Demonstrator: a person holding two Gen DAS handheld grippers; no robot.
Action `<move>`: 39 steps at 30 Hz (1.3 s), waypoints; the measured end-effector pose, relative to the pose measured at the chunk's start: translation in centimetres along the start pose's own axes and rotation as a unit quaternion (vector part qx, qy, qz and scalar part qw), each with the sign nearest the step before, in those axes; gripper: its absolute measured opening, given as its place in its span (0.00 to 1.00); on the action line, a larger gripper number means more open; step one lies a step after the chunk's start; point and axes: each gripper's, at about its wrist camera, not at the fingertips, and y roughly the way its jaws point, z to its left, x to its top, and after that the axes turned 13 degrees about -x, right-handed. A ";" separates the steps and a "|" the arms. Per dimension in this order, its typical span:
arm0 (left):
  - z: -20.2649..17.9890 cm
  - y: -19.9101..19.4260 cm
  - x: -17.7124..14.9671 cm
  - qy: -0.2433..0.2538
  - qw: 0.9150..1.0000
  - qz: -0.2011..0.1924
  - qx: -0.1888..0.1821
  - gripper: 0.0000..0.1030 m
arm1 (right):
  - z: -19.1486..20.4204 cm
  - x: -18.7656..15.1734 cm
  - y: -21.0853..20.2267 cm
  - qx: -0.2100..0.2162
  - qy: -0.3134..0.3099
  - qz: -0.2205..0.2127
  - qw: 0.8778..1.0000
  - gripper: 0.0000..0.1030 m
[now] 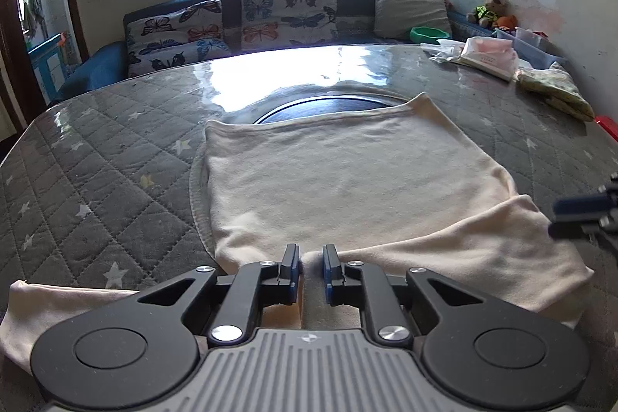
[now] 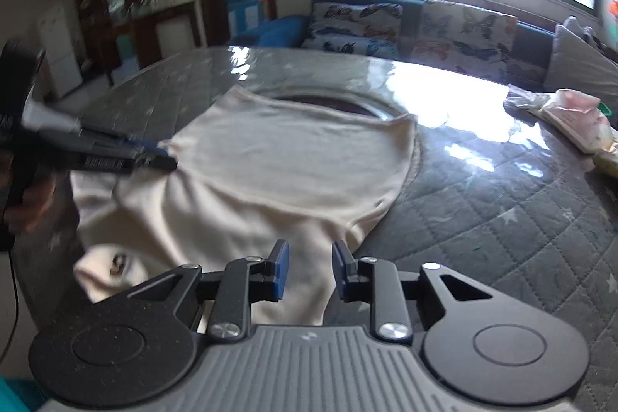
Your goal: Fold clothes
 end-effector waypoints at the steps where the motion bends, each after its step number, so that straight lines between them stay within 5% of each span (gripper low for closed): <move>1: 0.1 0.0 -0.1 -0.002 1.000 0.001 0.001 0.14 | 0.3 -0.3 0.3 -0.006 -0.010 0.009 1.000 0.23; 11: 1.2 -2.3 -0.6 -0.017 1.000 -0.020 0.011 0.23 | 1.4 1.1 -0.2 -0.005 -0.025 -0.019 0.999 0.23; 17: 0.1 -4.1 -2.4 -0.003 1.000 -0.018 -0.011 0.30 | 2.8 1.2 2.4 -0.002 -0.031 0.011 0.999 0.24; 30: 0.8 -5.6 -5.2 -0.018 1.000 -0.007 0.010 0.42 | 10.6 2.8 2.2 0.079 -0.101 -0.008 0.992 0.24; 39: 4.6 -8.0 -6.0 -0.087 0.994 -0.031 0.062 0.69 | 13.9 2.6 2.1 0.103 -0.139 -0.002 0.985 0.25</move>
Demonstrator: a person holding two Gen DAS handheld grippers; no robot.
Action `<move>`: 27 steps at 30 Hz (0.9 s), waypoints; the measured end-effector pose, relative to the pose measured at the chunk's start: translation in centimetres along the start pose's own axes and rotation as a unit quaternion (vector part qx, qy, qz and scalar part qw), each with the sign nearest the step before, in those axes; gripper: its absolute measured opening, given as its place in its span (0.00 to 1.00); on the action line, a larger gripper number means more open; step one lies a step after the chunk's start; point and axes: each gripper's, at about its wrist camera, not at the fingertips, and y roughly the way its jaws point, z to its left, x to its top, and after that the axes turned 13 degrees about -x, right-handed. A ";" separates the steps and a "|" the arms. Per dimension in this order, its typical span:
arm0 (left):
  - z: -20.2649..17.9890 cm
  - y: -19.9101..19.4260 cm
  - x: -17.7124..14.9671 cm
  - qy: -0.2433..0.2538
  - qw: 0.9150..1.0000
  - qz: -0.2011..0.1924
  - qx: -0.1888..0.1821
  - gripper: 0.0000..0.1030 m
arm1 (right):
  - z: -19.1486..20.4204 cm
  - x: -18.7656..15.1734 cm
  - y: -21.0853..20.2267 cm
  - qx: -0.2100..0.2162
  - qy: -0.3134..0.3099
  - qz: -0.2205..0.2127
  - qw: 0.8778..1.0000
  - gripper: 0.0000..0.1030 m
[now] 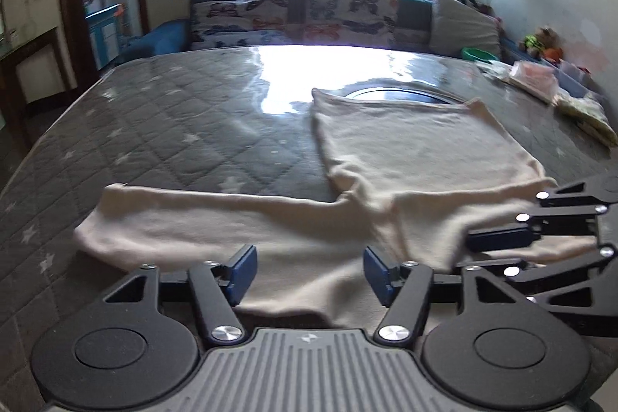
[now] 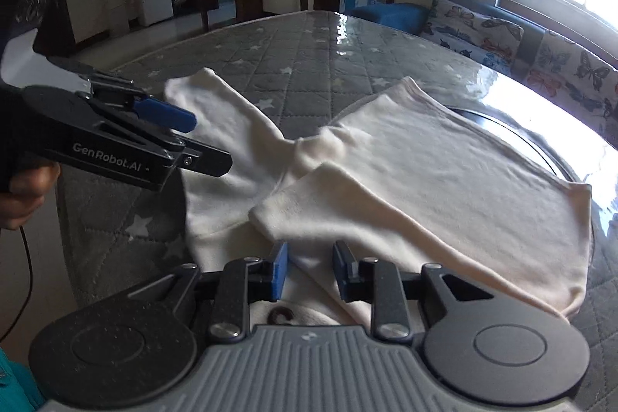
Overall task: Fold clothes
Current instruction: 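Move the left tool to the other sleeve and grasp its cuff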
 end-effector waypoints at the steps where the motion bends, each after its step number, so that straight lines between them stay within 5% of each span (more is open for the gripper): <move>1: 0.5 -0.1 -0.1 -0.007 1.000 -0.001 0.006 0.70 | 0.0 0.2 -0.2 0.002 0.004 -0.004 1.000 0.25; 8: 3.2 -0.9 -0.4 -0.040 0.998 -0.010 0.057 0.86 | 0.1 0.2 0.7 -0.001 0.020 0.002 1.000 0.25; 15: 8.2 -2.1 0.3 -0.114 0.987 -0.035 0.105 0.88 | -0.5 -0.2 0.2 -0.003 0.038 -0.005 0.999 0.35; 21: 12.7 -2.2 1.0 -0.186 0.972 -0.057 0.134 0.78 | -0.7 -0.4 0.1 -0.002 0.045 -0.004 0.999 0.35; 27: 14.6 -1.3 1.2 -0.205 0.966 -0.047 0.152 0.59 | -0.7 -0.6 -0.1 0.000 0.049 -0.004 0.999 0.35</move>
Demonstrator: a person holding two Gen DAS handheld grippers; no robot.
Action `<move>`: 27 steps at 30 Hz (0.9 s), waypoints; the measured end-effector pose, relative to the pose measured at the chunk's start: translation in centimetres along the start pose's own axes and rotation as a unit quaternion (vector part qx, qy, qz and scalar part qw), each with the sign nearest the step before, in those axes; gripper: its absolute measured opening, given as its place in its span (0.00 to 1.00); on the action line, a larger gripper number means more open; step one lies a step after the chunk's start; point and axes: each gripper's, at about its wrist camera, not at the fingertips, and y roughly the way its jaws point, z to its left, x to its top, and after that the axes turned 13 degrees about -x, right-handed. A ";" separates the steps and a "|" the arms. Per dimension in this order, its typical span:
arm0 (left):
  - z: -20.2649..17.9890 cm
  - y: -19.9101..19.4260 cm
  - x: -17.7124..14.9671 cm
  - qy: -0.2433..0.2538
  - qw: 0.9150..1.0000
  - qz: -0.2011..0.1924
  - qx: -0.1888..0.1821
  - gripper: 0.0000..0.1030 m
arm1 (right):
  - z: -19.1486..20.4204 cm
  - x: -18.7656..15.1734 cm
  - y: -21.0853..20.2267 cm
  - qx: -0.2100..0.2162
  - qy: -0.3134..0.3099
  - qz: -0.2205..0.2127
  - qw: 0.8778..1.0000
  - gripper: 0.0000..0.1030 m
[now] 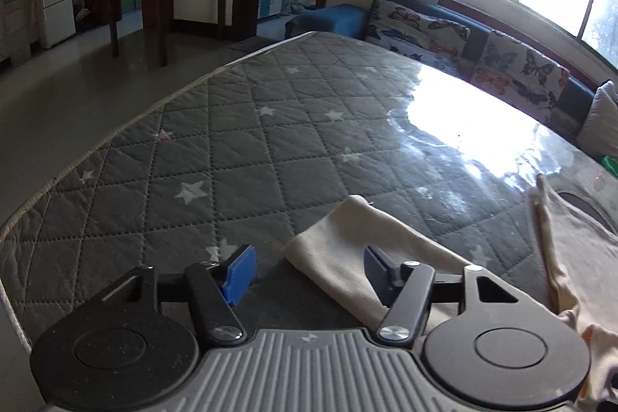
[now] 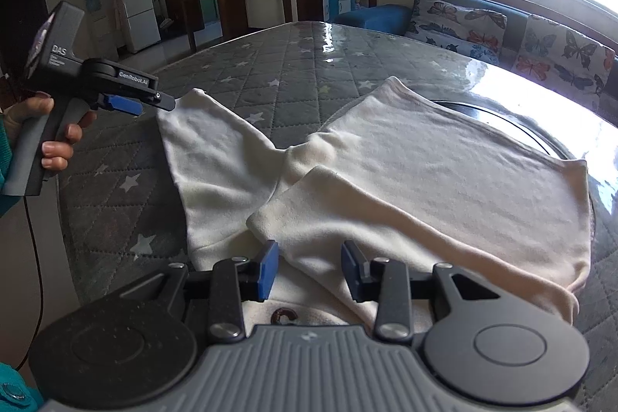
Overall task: Fold clothes
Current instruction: 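Move the left tool to the other sleeve and grasp its cuff, then fold the sleeve over the shirt body with the left tool and release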
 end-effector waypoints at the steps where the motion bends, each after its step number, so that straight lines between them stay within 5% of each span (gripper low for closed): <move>1: 0.2 0.2 0.0 -0.004 1.000 0.002 0.001 0.57 | 0.0 0.0 -0.1 0.000 0.000 -0.001 1.000 0.35; 6: 0.2 0.7 0.0 0.001 1.000 -0.013 0.017 0.45 | -0.3 -0.1 -0.2 -0.002 0.005 -0.001 1.000 0.35; 11: 0.4 0.7 0.0 -0.011 1.000 -0.024 -0.009 0.13 | -0.6 -0.3 -0.6 -0.006 0.012 -0.003 1.000 0.35; 20: -3.8 -2.7 -0.1 0.017 0.994 -0.038 -0.099 0.10 | -2.7 -0.4 -2.3 -0.023 0.037 -0.021 0.999 0.35; 27: -11.3 -5.6 -0.5 0.070 0.973 -0.035 -0.218 0.07 | -5.3 -0.9 -4.1 -0.044 0.072 -0.038 0.996 0.35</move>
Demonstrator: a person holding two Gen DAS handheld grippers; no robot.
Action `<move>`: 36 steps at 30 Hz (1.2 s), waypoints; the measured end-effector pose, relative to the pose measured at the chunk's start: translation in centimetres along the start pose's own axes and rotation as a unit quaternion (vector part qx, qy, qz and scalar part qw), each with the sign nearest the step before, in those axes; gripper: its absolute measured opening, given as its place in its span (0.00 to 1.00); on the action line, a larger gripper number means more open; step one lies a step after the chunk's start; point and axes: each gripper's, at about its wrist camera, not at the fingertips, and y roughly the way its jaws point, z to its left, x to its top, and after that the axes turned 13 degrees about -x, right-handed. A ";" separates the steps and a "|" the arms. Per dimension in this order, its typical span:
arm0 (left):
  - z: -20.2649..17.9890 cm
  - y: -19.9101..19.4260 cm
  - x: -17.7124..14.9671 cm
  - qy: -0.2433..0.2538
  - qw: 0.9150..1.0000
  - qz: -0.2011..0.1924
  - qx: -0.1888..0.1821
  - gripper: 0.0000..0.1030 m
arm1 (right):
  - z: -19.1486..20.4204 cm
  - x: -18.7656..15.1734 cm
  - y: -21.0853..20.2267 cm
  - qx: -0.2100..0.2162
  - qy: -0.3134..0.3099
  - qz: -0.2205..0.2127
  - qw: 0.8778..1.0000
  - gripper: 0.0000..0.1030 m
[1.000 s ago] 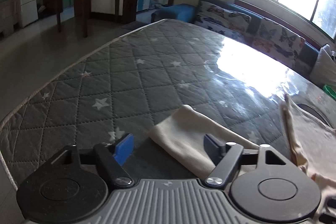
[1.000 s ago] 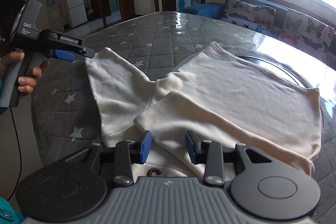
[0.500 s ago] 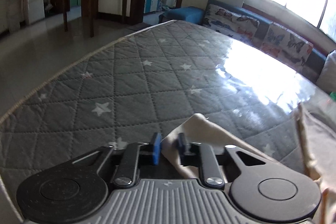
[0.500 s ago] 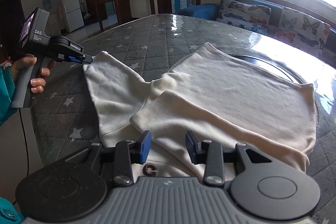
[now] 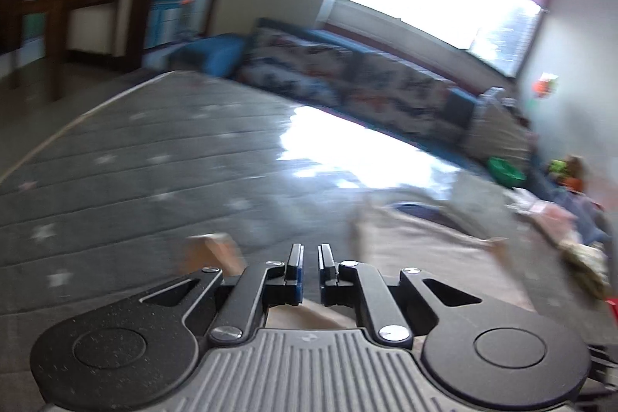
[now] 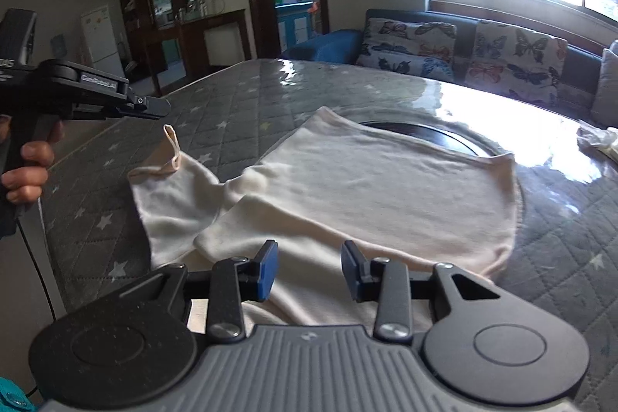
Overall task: Fold clothes
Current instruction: 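Fold the sleeve over the shirt body with the left tool and release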
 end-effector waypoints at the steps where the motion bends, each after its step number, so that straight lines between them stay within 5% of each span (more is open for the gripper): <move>1: -1.1 0.3 0.0 0.007 1.000 0.003 -0.017 0.07 | -0.4 0.0 -0.2 -0.003 0.006 -0.002 1.000 0.35; 6: -5.0 1.4 -0.7 0.060 0.997 0.009 -0.038 0.09 | -2.2 -0.6 -1.0 -0.014 0.028 0.000 0.999 0.35; 14: -0.9 1.2 -3.7 0.088 0.993 0.030 0.068 0.37 | -2.2 -0.8 -0.6 -0.009 0.026 0.007 1.000 0.35; 20: 2.1 2.0 -4.3 0.094 0.989 0.040 0.106 0.52 | -0.2 -0.7 0.4 0.009 0.011 0.012 1.000 0.35; 30: 4.6 5.0 -5.0 0.095 0.986 0.057 0.125 0.47 | 0.7 -0.2 0.6 0.008 0.004 0.017 1.000 0.36; 34: 5.0 4.9 -4.6 0.090 0.988 0.053 0.116 0.17 | 0.5 -0.3 0.7 0.004 0.006 0.018 1.000 0.36; 36: 5.2 4.5 -4.1 0.076 0.990 0.050 0.104 0.10 | 0.4 -0.3 0.6 0.002 0.007 0.017 1.000 0.36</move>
